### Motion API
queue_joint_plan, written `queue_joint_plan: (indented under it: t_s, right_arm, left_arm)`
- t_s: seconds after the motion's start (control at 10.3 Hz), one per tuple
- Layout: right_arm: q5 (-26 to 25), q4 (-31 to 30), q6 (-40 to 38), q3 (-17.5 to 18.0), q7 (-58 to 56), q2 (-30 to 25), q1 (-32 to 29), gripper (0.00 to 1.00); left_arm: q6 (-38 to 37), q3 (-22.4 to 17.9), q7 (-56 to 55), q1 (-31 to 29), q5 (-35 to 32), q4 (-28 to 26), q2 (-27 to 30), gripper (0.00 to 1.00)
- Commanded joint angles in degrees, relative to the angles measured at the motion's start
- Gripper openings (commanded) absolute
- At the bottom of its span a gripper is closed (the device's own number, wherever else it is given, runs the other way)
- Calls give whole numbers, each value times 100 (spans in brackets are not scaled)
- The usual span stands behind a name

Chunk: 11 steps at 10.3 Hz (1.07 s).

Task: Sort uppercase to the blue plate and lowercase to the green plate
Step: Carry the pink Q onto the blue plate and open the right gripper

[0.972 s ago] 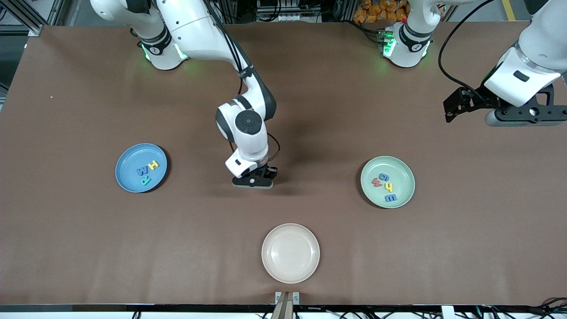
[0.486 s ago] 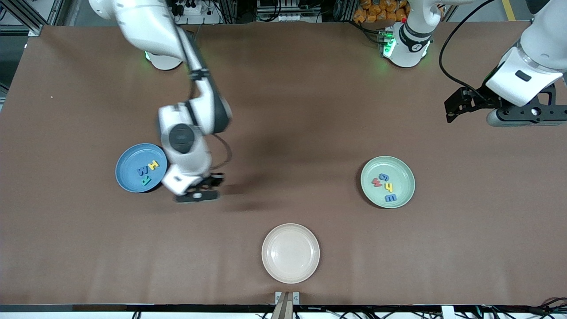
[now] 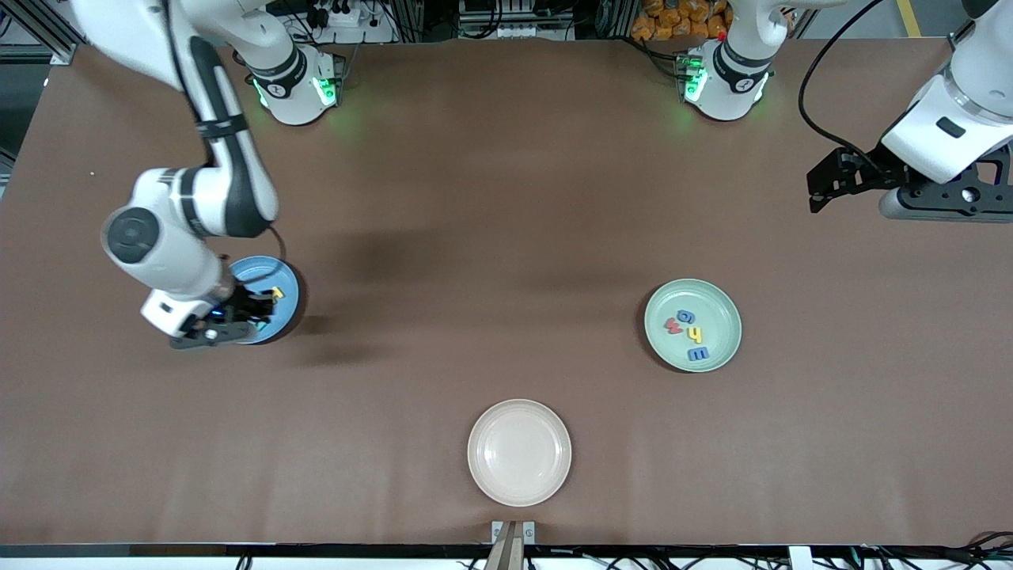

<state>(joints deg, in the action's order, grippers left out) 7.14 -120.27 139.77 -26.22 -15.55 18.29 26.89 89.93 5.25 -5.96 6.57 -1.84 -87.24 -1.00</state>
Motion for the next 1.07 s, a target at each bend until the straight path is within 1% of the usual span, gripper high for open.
queue_joint_plan:
  t_s: [0.0,0.19,0.49,0.58,0.68,0.78,0.97]
  right_arm:
    - [-47,-812,865,152,-554,-230,-455,39]
    - [50,-1032,1252,178,-554,-212,-483,39]
    - [59,-1051,1263,240,-546,-212,-527,40]
    - [59,-1059,1263,240,-537,-221,-527,47]
    - [59,-1068,1254,240,-528,-221,-527,60]
    - [59,-1068,1246,240,-519,-238,-535,71]
    - [59,-1059,1167,240,-484,-299,-535,71]
  left_arm:
    - [-116,20,113,-24,52,93,-5,100]
    - [-107,-6,95,-41,87,102,-49,100]
    - [-107,-16,69,-33,96,102,-49,100]
    - [-107,-16,69,-33,87,93,-49,100]
    - [-107,-24,69,-41,78,93,-67,100]
    - [-107,-24,60,-41,70,93,-67,100]
    - [-107,-24,60,-41,70,93,-67,100]
